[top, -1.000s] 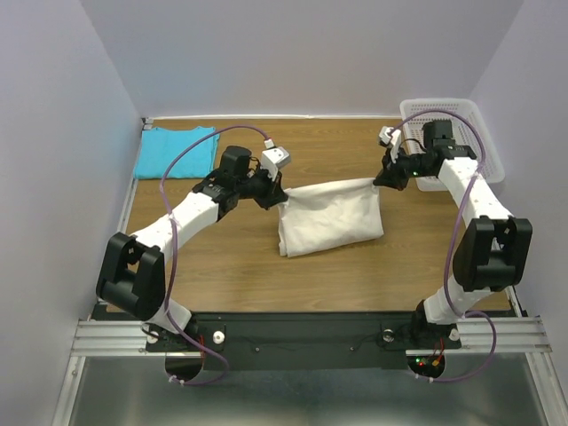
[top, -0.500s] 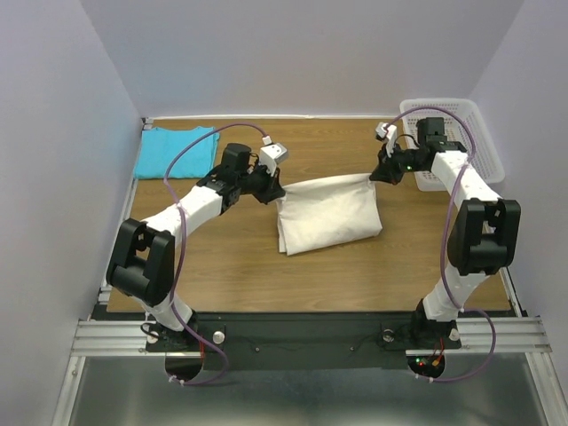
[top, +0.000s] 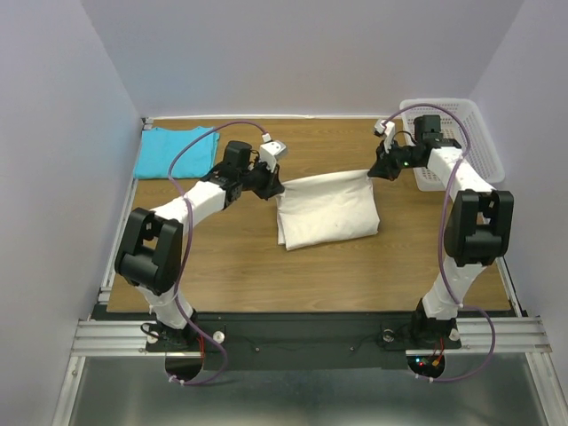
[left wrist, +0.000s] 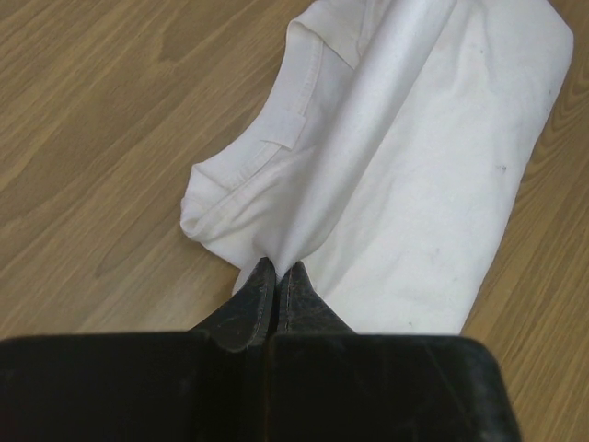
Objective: Fold and stack the t-shirts
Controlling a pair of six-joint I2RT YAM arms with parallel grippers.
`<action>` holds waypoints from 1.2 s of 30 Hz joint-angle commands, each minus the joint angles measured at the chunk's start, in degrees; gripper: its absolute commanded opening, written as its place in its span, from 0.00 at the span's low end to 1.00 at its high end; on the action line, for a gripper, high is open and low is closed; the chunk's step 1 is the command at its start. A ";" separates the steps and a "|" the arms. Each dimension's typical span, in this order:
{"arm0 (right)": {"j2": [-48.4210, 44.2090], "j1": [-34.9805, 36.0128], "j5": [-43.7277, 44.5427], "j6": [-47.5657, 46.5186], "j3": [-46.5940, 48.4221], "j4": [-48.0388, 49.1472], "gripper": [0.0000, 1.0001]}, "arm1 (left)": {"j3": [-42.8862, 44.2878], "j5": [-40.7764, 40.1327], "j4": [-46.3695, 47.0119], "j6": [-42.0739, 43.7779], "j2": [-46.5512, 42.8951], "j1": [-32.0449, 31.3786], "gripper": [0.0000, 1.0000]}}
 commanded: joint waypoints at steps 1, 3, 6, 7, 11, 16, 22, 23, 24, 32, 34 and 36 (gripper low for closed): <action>1.03 -0.33 1.16 0.58 3.12 3.73 0.01 | 3.47 -0.92 2.03 -0.22 0.84 0.99 0.00; 1.64 -0.33 1.25 0.85 3.30 4.17 0.01 | 3.64 -1.09 2.38 -0.48 1.20 1.16 0.00; 2.61 -0.24 1.25 1.38 3.74 4.52 0.01 | 3.73 -1.09 2.65 -0.57 1.64 1.42 0.00; 2.79 -0.24 1.34 1.64 4.00 4.61 0.01 | 3.82 -1.09 2.65 -0.57 1.81 1.51 0.00; 3.93 -0.24 1.60 2.17 4.44 5.05 0.01 | 4.26 -0.92 2.65 -0.57 2.69 1.60 0.00; 4.81 -0.24 2.22 2.52 4.70 5.31 0.01 | 5.14 -1.27 2.56 -0.84 4.54 1.51 0.00; 5.69 -0.24 3.01 3.04 5.32 5.66 0.03 | 6.80 -3.02 2.65 -1.71 6.82 1.51 0.00; 5.87 -0.33 3.01 3.13 5.41 5.66 0.03 | 7.07 -3.20 2.56 -1.72 7.17 1.60 0.01; 6.13 -0.24 3.01 3.22 5.58 5.75 0.04 | 7.59 -3.55 2.56 -1.89 7.78 1.60 0.04; 7.80 0.20 5.11 9.17 6.90 8.73 0.20 | 10.50 -7.77 3.17 -4.44 9.90 1.60 0.33; 7.54 0.81 8.96 13.39 6.38 12.50 0.27 | 11.37 -10.31 3.79 -5.58 9.90 1.60 0.41; 6.84 1.08 13.44 16.13 5.59 16.81 0.43 | 12.34 -13.20 4.32 -6.37 9.46 1.51 0.54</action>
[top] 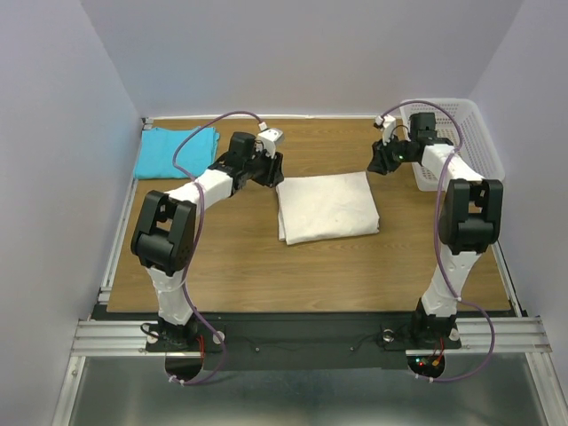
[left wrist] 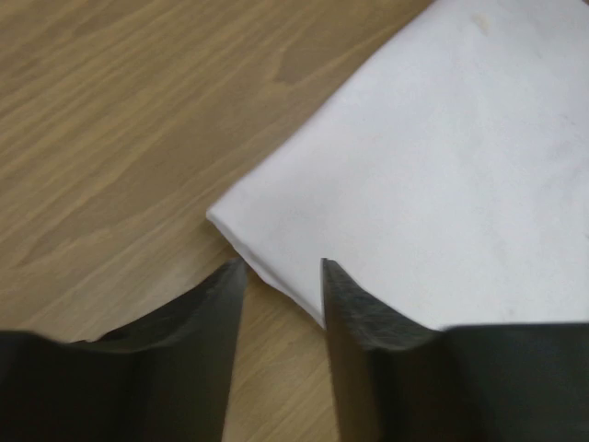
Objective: Fold and stack the t-shirts
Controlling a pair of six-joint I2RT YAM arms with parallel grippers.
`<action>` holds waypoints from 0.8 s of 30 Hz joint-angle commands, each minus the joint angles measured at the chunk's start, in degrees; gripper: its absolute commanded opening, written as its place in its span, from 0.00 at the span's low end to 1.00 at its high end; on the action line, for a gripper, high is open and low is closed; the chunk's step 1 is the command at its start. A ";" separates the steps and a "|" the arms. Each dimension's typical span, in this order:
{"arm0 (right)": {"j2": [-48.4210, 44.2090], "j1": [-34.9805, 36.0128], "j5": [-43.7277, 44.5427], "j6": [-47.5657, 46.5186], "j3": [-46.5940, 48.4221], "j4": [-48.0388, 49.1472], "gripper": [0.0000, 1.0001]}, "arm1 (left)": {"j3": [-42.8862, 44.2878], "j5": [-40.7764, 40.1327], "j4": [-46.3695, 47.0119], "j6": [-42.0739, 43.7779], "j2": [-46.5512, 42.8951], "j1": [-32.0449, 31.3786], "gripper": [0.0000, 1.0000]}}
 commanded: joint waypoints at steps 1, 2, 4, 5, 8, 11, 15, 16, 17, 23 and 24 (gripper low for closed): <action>-1.36 0.82 8.98 8.70 1.19 10.85 0.44 | 4.17 -6.42 2.75 -2.07 -1.31 0.46 0.55; -1.63 0.82 9.95 9.68 1.19 11.56 0.45 | 4.43 -7.47 2.75 -2.33 -1.49 0.55 0.55; -2.85 0.82 13.19 12.83 0.40 14.19 0.44 | 4.44 -11.85 3.53 -2.86 -2.89 0.55 0.55; -3.29 0.90 13.30 13.29 0.22 14.55 0.43 | 4.17 -13.10 3.97 -2.86 -3.59 0.55 0.55; -5.93 0.82 9.27 14.60 -1.53 14.47 0.37 | 2.16 -14.34 5.73 -2.86 -7.02 0.46 0.55; -8.65 0.90 0.41 15.75 -4.86 13.33 0.29 | -0.39 -8.91 6.35 -4.96 -9.75 0.46 0.53; -9.80 1.26 -5.94 18.04 -8.83 12.53 0.21 | -5.66 -0.47 9.68 -9.96 -11.95 0.03 0.45; -9.80 2.56 -6.03 18.30 -9.44 12.53 0.20 | -7.67 0.07 11.43 -11.37 -12.04 -0.58 0.43; -9.19 2.92 -5.86 18.91 -10.06 12.62 0.18 | -8.48 0.68 12.49 -12.34 -11.78 -0.76 0.42; -3.12 3.63 0.02 25.42 -7.52 12.71 0.07 | -8.49 2.62 16.28 -16.74 -5.63 -2.52 0.34; -1.64 3.63 0.90 25.85 -6.90 12.80 0.07 | -8.05 2.19 16.37 -17.18 -4.67 -2.61 0.34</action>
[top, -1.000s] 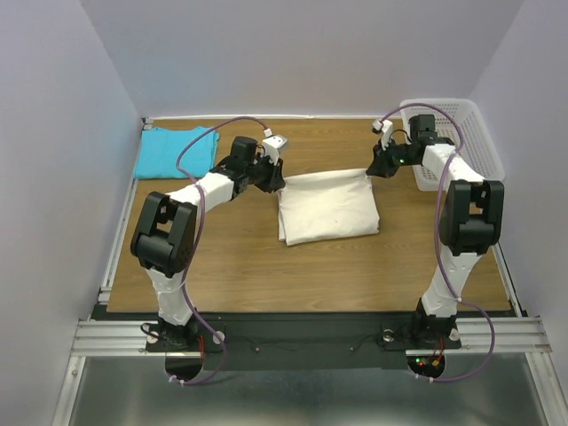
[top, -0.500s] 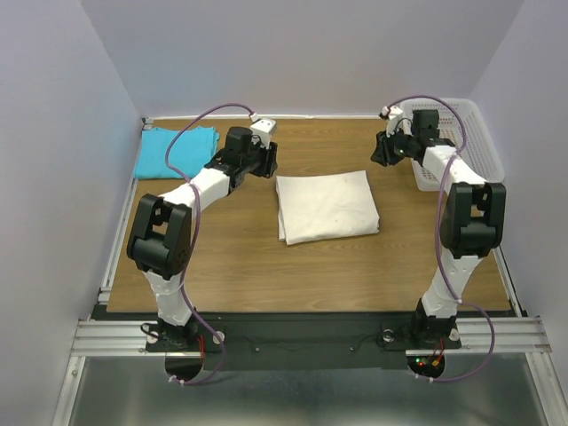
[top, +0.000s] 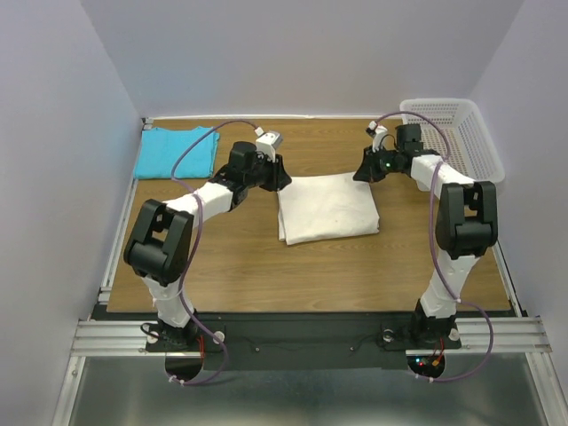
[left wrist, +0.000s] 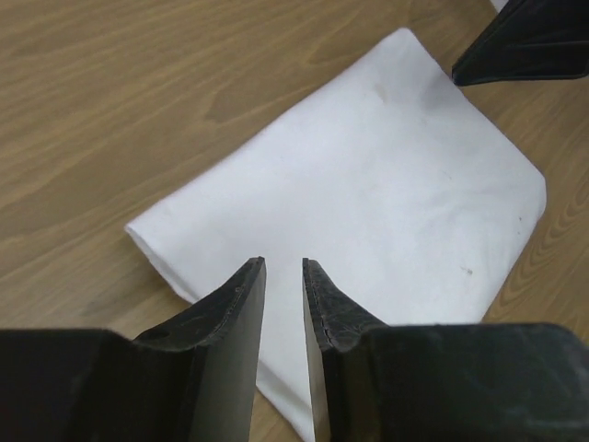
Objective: Fold and stack the t-shirts
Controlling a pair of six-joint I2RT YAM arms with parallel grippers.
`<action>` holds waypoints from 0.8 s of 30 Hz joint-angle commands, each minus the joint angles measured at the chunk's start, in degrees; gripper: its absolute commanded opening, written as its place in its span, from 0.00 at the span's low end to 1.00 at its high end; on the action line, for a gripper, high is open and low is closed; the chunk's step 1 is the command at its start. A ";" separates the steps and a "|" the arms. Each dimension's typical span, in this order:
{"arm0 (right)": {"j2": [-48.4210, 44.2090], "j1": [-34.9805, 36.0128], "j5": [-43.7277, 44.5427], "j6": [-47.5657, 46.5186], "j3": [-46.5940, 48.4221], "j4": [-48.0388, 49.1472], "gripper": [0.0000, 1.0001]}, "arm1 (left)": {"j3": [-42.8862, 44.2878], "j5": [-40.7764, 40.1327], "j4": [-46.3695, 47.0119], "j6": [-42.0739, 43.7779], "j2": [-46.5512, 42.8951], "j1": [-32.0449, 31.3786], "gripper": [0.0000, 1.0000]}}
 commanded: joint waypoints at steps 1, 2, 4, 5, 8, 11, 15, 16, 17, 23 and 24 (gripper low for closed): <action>3.55 0.07 5.05 5.81 3.59 1.93 0.07 | 1.55 1.88 4.89 -4.40 4.54 -0.75 0.33; 4.34 0.07 6.38 6.43 4.38 2.02 0.07 | 1.82 1.44 5.07 -4.75 5.42 -0.75 0.33; 6.27 0.15 10.24 6.96 5.36 2.02 0.07 | 2.61 -0.23 5.42 -5.02 7.97 -0.75 0.33; 6.72 0.15 11.48 7.66 6.05 2.20 0.07 | 3.39 -0.93 5.34 -5.19 8.77 -0.75 0.32; 8.30 0.07 15.17 7.76 6.85 2.20 0.06 | 4.62 -3.13 4.37 -4.93 11.67 -0.75 0.31; 8.22 0.07 17.89 7.58 6.59 2.28 0.06 | 4.63 -5.50 3.32 -4.58 12.90 -0.67 0.30; 8.22 0.07 21.68 7.05 6.41 2.29 0.06 | 4.19 -9.45 2.35 -3.97 12.73 -0.49 0.31; 8.30 0.07 23.43 7.05 6.41 2.29 0.06 | 4.28 -9.81 1.91 -3.96 12.82 -0.40 0.31; 8.30 0.07 24.49 6.88 6.41 2.29 0.06 | 4.37 -10.51 1.65 -3.88 12.64 -0.49 0.31; 4.36 0.07 28.01 4.51 5.27 2.55 0.07 | 2.09 -17.36 1.91 -3.26 6.85 -0.58 0.36; 3.48 0.07 27.75 4.07 5.01 2.46 0.08 | 1.21 -18.68 2.17 -3.00 5.19 -0.75 0.37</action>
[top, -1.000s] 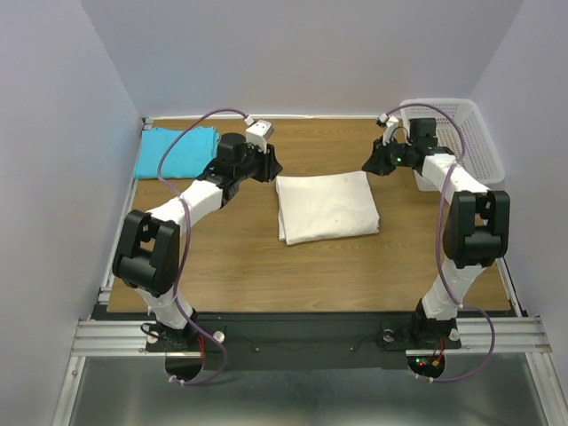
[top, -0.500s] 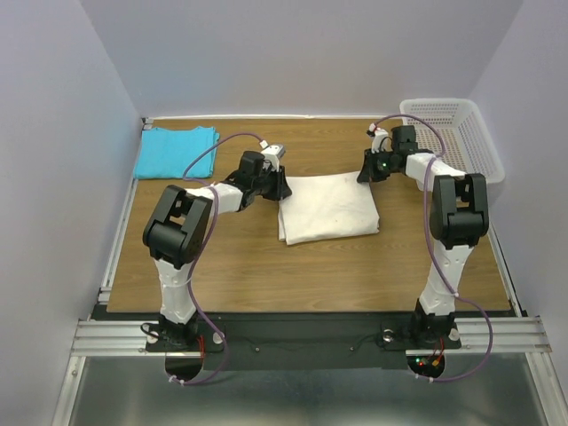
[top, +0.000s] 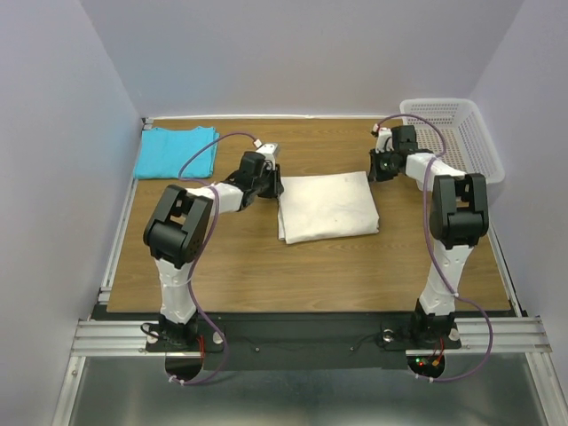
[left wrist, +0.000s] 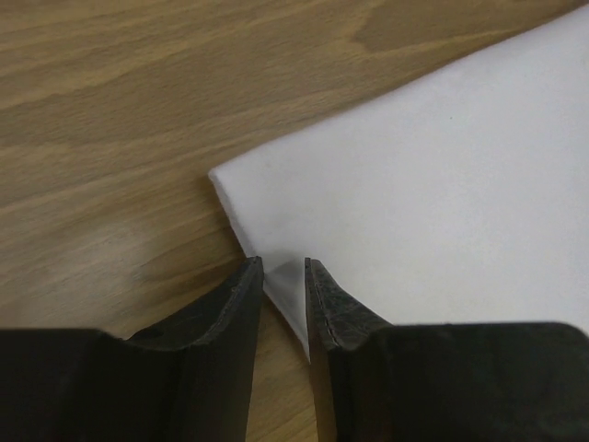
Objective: Fold and stack the t-shirts
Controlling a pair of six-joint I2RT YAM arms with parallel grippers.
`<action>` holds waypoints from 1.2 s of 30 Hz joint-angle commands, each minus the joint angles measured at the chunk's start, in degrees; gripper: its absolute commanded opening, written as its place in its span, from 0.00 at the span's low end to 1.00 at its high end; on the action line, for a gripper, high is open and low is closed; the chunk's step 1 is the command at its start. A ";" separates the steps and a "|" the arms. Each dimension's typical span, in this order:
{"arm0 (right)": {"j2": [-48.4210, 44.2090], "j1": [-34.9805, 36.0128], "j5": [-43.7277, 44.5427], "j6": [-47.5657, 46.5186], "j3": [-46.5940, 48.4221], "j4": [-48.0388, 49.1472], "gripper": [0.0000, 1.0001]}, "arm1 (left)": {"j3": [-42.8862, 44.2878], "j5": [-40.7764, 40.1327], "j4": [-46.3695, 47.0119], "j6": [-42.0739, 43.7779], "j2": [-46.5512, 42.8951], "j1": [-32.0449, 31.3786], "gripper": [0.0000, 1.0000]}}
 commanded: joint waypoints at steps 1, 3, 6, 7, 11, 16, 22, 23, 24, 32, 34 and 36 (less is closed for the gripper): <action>-7.86 -0.26 1.40 -2.60 -0.43 2.37 0.10 | -1.87 -9.45 1.84 1.63 -12.34 -0.10 0.40; -10.60 -0.26 -0.28 -3.57 -1.93 2.29 0.14 | -5.83 -11.50 2.28 1.90 -16.75 -0.28 0.43; -17.54 -0.26 -6.25 -6.81 -6.93 0.62 0.24 | -12.24 -11.50 2.90 0.94 -25.89 -0.28 0.49; -20.86 -0.35 -8.87 -7.34 -8.34 0.18 0.27 | -15.74 -10.72 2.64 -0.63 -30.27 -0.19 0.51; -27.47 -0.44 -11.54 -8.49 -16.95 -1.14 0.40 | -24.28 -3.53 1.24 -7.66 -38.47 -0.28 0.53; -36.01 -0.52 -5.40 -9.90 -27.23 -1.14 0.41 | -33.42 -2.17 0.80 -15.58 -43.14 -2.03 0.47; -39.61 -1.22 -0.99 -9.81 -32.61 -0.88 0.40 | -37.22 -3.25 2.45 -19.01 -38.68 -3.70 0.32; -39.62 -1.58 -0.90 -9.55 -33.05 -0.79 0.40 | -36.87 -2.98 2.90 -19.19 -37.62 -3.96 0.31; -39.53 -1.93 -0.82 -9.55 -33.05 -0.79 0.40 | -36.60 -2.54 3.42 -19.19 -36.73 -4.31 0.31; -38.65 -4.57 -2.13 -9.20 -34.19 -0.79 0.38 | -34.14 1.94 6.85 -21.03 -28.21 -6.60 0.31; -38.39 -4.83 -2.31 -9.02 -34.37 -0.79 0.38 | -33.97 3.43 7.82 -21.30 -26.45 -6.69 0.31; -38.21 -4.92 -2.40 -9.11 -34.54 -0.79 0.38 | -33.70 4.05 8.26 -21.21 -25.31 -6.78 0.31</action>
